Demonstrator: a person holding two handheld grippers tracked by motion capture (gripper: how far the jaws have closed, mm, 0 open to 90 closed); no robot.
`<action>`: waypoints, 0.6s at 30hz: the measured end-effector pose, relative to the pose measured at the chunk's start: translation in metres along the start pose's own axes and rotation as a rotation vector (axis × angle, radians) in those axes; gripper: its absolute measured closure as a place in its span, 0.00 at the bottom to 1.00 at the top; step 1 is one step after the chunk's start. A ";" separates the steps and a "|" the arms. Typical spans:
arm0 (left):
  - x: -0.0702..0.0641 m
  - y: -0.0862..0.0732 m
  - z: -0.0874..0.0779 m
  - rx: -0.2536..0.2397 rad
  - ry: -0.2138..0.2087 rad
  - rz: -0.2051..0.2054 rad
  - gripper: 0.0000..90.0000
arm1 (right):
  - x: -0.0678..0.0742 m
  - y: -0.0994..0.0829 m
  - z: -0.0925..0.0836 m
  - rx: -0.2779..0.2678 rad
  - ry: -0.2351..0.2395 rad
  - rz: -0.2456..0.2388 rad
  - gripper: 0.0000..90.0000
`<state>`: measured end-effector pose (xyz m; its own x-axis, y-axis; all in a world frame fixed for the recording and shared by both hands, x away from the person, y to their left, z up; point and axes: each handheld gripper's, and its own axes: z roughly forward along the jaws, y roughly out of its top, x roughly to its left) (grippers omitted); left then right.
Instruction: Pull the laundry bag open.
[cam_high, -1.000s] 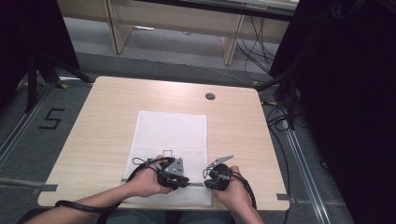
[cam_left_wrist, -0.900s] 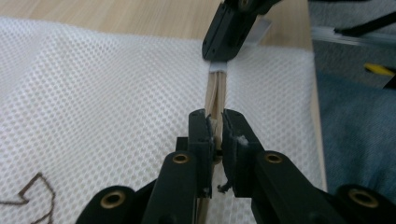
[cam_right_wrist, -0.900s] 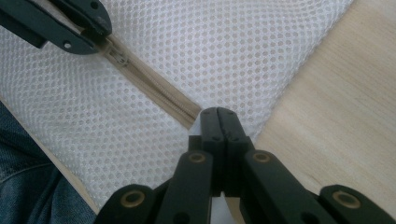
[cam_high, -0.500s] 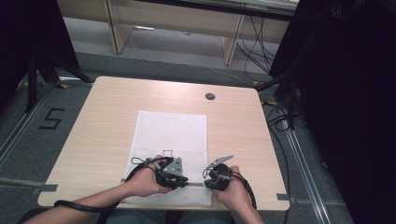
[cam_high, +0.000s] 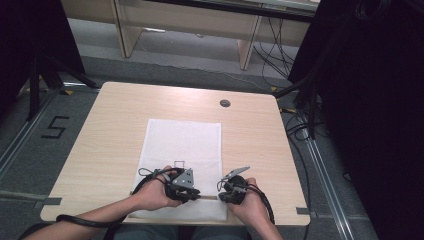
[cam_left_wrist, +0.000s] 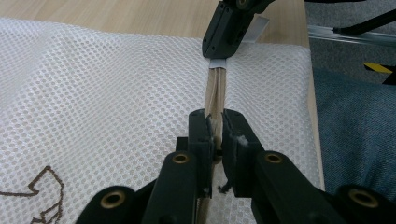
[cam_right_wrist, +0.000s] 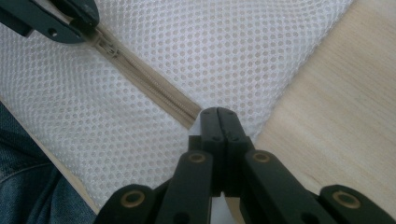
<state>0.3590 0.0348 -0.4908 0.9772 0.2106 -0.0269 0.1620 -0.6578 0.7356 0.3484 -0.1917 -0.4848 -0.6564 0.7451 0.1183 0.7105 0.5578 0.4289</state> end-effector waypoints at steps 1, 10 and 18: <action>0.000 0.000 0.000 0.006 0.000 0.002 0.91 | 0.000 0.000 0.000 0.000 0.000 -0.001 1.00; 0.002 -0.002 -0.003 0.009 0.001 0.011 0.91 | -0.001 0.000 0.001 -0.009 -0.003 -0.018 1.00; 0.002 -0.003 -0.005 0.005 0.006 0.010 0.91 | 0.000 0.000 0.000 -0.001 0.001 0.000 1.00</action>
<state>0.3601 0.0411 -0.4899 0.9780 0.2080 -0.0158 0.1530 -0.6636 0.7323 0.3485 -0.1919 -0.4849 -0.6562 0.7451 0.1189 0.7106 0.5572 0.4296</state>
